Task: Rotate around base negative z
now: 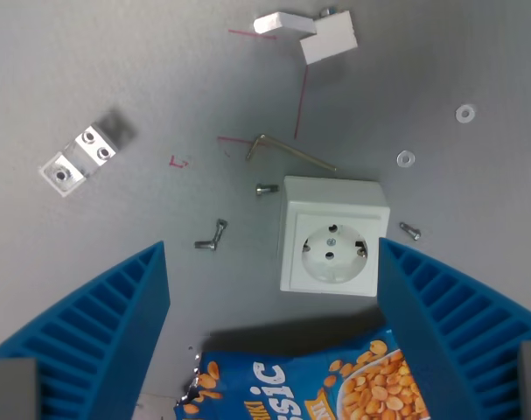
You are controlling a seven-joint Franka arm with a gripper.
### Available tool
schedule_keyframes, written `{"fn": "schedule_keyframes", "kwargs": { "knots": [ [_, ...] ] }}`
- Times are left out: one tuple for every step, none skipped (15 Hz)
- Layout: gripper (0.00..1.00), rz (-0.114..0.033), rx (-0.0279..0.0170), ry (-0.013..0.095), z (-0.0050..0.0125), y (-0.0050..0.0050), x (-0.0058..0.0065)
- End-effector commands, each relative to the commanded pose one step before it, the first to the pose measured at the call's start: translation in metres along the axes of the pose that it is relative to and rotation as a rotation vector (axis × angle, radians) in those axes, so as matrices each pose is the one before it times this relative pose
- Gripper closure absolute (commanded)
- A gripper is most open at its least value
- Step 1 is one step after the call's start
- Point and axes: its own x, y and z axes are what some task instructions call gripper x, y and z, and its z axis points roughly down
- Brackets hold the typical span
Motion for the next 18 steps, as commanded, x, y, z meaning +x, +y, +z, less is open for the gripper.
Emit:
{"fn": "schedule_keyframes", "kwargs": {
  "knots": [
    [0.00,0.1526,0.00296,0.0022,-0.00124,0.00021,0.00002],
    [0.00,0.0133,0.00015,0.0000,0.00000,0.00000,0.00000],
    [0.00,0.0133,0.00015,0.0000,0.00000,0.00000,0.00000],
    [0.00,0.0133,0.00015,0.0000,0.00000,0.00000,0.00000],
    [0.00,0.0133,0.00015,0.0000,0.00000,0.00000,0.00000],
    [0.00,0.0133,0.00015,0.0000,0.00000,0.00000,0.00000],
    [0.00,0.0133,0.00015,0.0000,0.00000,0.00000,0.00000],
    [0.00,0.0133,0.00015,0.0000,0.00000,0.00000,0.00000],
    [0.00,0.0133,0.00015,0.0000,0.00000,0.00000,0.00000],
    [0.00,0.0133,0.00015,0.0000,0.00000,0.00000,0.00000],
    [0.00,0.0133,0.00015,0.0000,0.00000,0.00000,0.00000],
    [0.00,0.0133,0.00014,0.0000,0.00000,0.00000,0.00000],
    [0.00,0.0133,0.00014,0.0000,0.00000,0.00000,0.00000],
    [0.00,0.0133,0.00014,0.0000,0.00000,0.00000,0.00000],
    [0.00,0.0133,0.00014,-0.0001,0.00000,0.00000,0.00000],
    [0.00,0.0133,0.00014,-0.0001,0.00000,0.00000,0.00000],
    [0.00,0.0133,0.00014,-0.0001,0.00000,0.00000,0.00000],
    [0.00,0.0133,0.00014,-0.0001,0.00000,0.00000,0.00000]
  ]
}}
